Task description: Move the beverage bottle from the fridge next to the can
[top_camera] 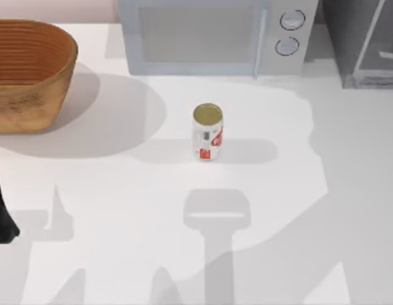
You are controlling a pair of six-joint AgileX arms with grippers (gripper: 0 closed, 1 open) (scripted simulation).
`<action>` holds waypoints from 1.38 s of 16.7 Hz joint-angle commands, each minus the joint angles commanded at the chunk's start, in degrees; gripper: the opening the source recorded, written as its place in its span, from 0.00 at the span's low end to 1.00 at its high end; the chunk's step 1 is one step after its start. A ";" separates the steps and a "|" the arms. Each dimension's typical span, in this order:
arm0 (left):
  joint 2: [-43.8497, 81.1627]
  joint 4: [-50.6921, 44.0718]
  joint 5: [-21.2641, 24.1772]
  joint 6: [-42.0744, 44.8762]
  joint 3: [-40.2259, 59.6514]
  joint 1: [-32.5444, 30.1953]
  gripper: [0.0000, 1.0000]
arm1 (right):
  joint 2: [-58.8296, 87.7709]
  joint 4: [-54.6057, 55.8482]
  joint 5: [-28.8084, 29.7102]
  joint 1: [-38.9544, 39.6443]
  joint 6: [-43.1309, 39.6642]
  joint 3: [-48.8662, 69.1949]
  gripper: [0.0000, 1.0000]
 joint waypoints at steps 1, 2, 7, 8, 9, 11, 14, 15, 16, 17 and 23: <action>0.00 0.00 0.00 0.00 0.00 0.00 1.00 | 0.00 0.00 0.00 0.00 0.00 0.00 0.62; 0.00 0.00 0.00 0.00 0.00 0.00 1.00 | 0.00 0.00 0.00 0.00 0.00 0.00 0.55; 0.00 0.00 0.00 0.00 0.00 0.00 1.00 | 0.00 0.00 0.00 0.00 0.00 0.00 0.17; 0.00 0.00 0.00 0.00 0.00 0.00 1.00 | 0.00 0.00 0.00 0.00 0.00 0.00 0.10; 0.00 0.00 0.00 0.00 0.00 0.00 1.00 | 0.00 0.00 0.00 0.00 0.00 0.00 0.02; 0.00 0.00 0.00 0.00 0.00 0.00 1.00 | 0.00 0.00 0.00 0.00 0.00 0.00 0.00; 0.00 0.00 0.00 0.00 0.00 0.00 1.00 | 0.00 0.00 0.00 0.00 0.00 0.00 0.00; 0.00 0.00 0.00 0.00 0.00 0.00 1.00 | 0.00 0.00 0.00 0.00 0.00 0.00 0.00; 0.00 0.00 0.00 0.00 0.00 0.00 1.00 | 0.00 0.00 0.00 0.00 0.00 0.00 0.00; 0.00 0.00 0.00 0.00 0.00 0.00 1.00 | 0.00 0.00 0.00 0.00 0.00 0.00 0.00; 0.00 0.00 0.00 0.00 0.00 0.00 1.00 | -3.68 -5.14 -0.06 -0.16 0.11 1.20 0.00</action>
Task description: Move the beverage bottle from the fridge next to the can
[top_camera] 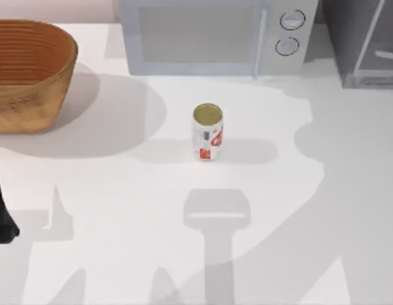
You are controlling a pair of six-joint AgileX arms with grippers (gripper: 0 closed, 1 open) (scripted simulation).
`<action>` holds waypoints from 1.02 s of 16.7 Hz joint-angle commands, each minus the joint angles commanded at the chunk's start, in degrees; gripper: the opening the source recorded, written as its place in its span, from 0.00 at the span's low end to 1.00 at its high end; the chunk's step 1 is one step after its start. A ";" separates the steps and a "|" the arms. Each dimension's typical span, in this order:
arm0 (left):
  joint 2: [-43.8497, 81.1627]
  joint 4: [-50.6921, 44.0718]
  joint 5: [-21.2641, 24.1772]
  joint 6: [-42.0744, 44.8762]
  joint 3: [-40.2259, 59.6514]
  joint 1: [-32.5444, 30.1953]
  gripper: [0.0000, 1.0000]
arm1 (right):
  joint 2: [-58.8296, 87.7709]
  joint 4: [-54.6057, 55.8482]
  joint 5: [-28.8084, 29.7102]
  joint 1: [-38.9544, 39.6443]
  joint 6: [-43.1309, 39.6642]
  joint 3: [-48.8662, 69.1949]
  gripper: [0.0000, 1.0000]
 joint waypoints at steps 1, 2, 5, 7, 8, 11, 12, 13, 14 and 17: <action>0.00 0.00 0.00 0.00 0.00 0.00 1.00 | -0.91 -1.54 -0.01 -0.01 0.01 0.38 0.00; 0.00 0.00 0.00 0.00 0.00 0.00 1.00 | -1.82 -2.82 -0.02 -0.02 0.02 0.81 0.00; 0.00 0.00 0.00 0.00 0.00 0.00 1.00 | -2.93 -3.97 -0.05 -0.03 0.03 1.38 0.00; 0.00 0.00 0.00 0.00 0.00 0.00 1.00 | -2.69 -3.83 -0.07 -0.01 0.12 1.18 0.00; 0.00 0.00 0.00 0.00 0.00 0.00 1.00 | -2.81 -3.77 -0.10 -0.04 0.12 1.06 0.00; 0.00 0.00 0.00 0.00 0.00 0.00 1.00 | -5.93 -2.26 -0.83 -0.57 0.23 -2.79 0.00; 0.00 0.00 0.00 0.00 0.00 0.00 1.00 | -7.67 -1.42 -1.26 -0.88 0.27 -5.26 0.00; 0.00 0.00 0.00 0.00 0.00 0.00 1.00 | -9.64 -0.46 -1.75 -1.23 0.29 -8.32 0.00; 0.00 0.00 0.00 0.00 0.00 0.00 1.00 | -11.81 0.58 -2.25 -1.65 0.31 -11.95 0.00; 0.00 0.00 0.00 0.00 0.00 0.00 1.00 | -18.72 3.91 -3.73 -3.11 0.29 -23.75 0.00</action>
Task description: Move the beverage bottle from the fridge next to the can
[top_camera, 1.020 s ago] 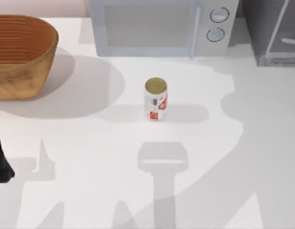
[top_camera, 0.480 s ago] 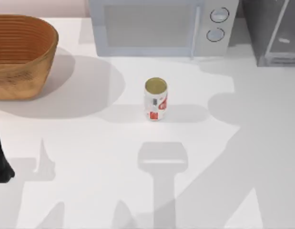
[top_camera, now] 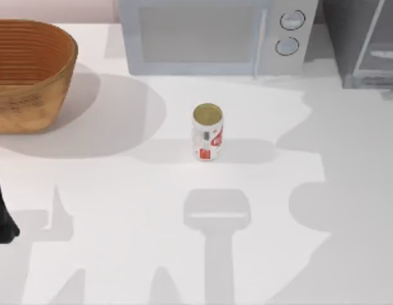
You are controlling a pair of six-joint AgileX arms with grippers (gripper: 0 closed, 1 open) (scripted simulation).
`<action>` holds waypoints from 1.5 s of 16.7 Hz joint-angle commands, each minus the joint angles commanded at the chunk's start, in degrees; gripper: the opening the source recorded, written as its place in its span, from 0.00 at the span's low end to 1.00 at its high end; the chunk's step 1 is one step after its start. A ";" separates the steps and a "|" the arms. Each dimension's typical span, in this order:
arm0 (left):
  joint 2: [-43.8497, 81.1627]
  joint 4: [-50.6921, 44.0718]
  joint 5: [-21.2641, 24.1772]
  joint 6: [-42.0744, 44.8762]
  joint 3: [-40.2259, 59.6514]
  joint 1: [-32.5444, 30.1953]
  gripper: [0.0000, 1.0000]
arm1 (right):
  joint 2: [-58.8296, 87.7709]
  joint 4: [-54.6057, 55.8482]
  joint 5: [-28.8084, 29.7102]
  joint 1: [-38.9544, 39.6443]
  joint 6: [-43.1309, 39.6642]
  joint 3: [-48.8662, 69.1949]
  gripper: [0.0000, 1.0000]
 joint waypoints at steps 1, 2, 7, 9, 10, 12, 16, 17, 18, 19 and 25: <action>0.00 0.00 0.00 0.00 0.00 0.00 1.00 | -2.18 1.04 -0.44 -0.48 -0.01 -3.35 0.00; 0.00 0.00 0.00 0.00 0.00 0.00 1.00 | -4.17 1.99 -0.83 -0.93 -0.03 -6.11 0.00; 0.00 0.00 0.00 0.00 0.00 0.00 1.00 | -8.26 4.02 -1.67 -1.88 -0.04 -11.03 0.00; 0.00 0.00 0.00 0.00 0.00 0.00 1.00 | -7.94 3.87 -1.62 -1.56 0.06 -10.87 0.00; 0.00 0.00 0.00 0.00 0.00 0.00 1.00 | -7.86 3.96 -1.50 -1.44 0.06 -10.85 0.00; 0.00 0.00 0.00 0.00 0.00 0.00 1.00 | -6.74 5.23 0.45 0.48 0.06 -10.74 0.00; 0.00 0.00 0.00 0.00 0.00 0.00 1.00 | -2.12 10.16 11.20 10.97 0.02 -11.06 0.00; 0.00 0.00 0.00 0.00 0.00 0.00 1.00 | -0.82 11.60 15.04 14.76 -0.02 -11.28 0.00; 0.00 0.00 0.00 0.00 0.00 0.00 1.00 | 0.46 13.07 19.16 18.86 -0.08 -11.55 0.00; 0.00 0.00 0.00 0.00 0.00 0.00 1.00 | 1.68 14.52 23.43 23.16 -0.15 -11.87 0.00; 0.00 0.00 0.00 0.00 0.00 0.00 1.00 | 6.46 21.36 44.31 44.27 -0.64 -14.02 0.00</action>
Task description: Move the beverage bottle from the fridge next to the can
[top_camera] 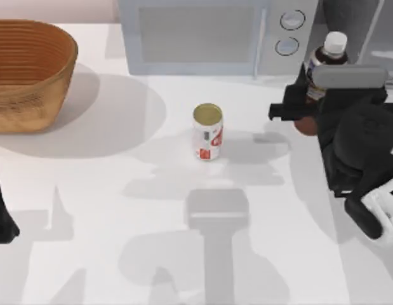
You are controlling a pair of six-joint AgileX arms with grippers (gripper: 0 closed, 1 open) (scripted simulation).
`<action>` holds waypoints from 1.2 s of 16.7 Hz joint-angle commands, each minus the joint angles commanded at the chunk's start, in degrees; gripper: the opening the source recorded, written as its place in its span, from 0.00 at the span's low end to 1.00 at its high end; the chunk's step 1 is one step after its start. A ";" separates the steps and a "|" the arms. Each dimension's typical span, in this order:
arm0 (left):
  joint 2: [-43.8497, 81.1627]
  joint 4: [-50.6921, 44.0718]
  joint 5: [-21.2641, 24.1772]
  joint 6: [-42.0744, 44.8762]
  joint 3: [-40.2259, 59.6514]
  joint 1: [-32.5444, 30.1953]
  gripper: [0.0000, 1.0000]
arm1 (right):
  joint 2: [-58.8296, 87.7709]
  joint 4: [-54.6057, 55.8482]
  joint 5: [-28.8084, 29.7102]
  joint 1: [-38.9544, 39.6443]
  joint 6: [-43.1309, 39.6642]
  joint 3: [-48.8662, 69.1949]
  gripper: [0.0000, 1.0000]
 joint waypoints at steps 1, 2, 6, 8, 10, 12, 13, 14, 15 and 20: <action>0.00 0.00 0.00 0.00 0.00 0.00 1.00 | 0.25 0.58 1.70 1.72 -0.05 -0.29 0.00; 0.00 0.00 0.00 0.00 0.00 0.00 1.00 | 0.35 0.91 2.73 2.76 -0.08 -0.49 0.00; 0.00 0.00 0.00 0.00 0.00 0.00 1.00 | 0.38 1.06 3.20 3.24 -0.09 -0.59 0.00; 0.00 0.00 0.00 0.00 0.00 0.00 1.00 | 0.27 0.94 3.03 3.08 0.02 -0.42 0.00; 0.00 0.00 0.00 0.00 0.00 0.00 1.00 | 0.35 1.03 3.16 3.20 -0.06 -0.54 0.00; 0.00 0.00 0.00 0.00 0.00 0.00 1.00 | 0.38 1.06 3.20 3.24 -0.09 -0.58 0.00; 0.00 0.00 0.00 0.00 0.00 0.00 1.00 | 0.38 1.06 3.20 3.24 -0.09 -0.58 0.00; 0.00 0.00 0.00 0.00 0.00 0.00 1.00 | 0.38 1.06 3.20 3.24 -0.09 -0.58 0.08; 0.00 0.00 0.00 0.00 0.00 0.00 1.00 | 0.38 1.06 3.20 3.24 -0.09 -0.58 0.15; 0.00 0.00 0.00 0.00 0.00 0.00 1.00 | 0.38 1.06 3.20 3.24 -0.09 -0.58 0.53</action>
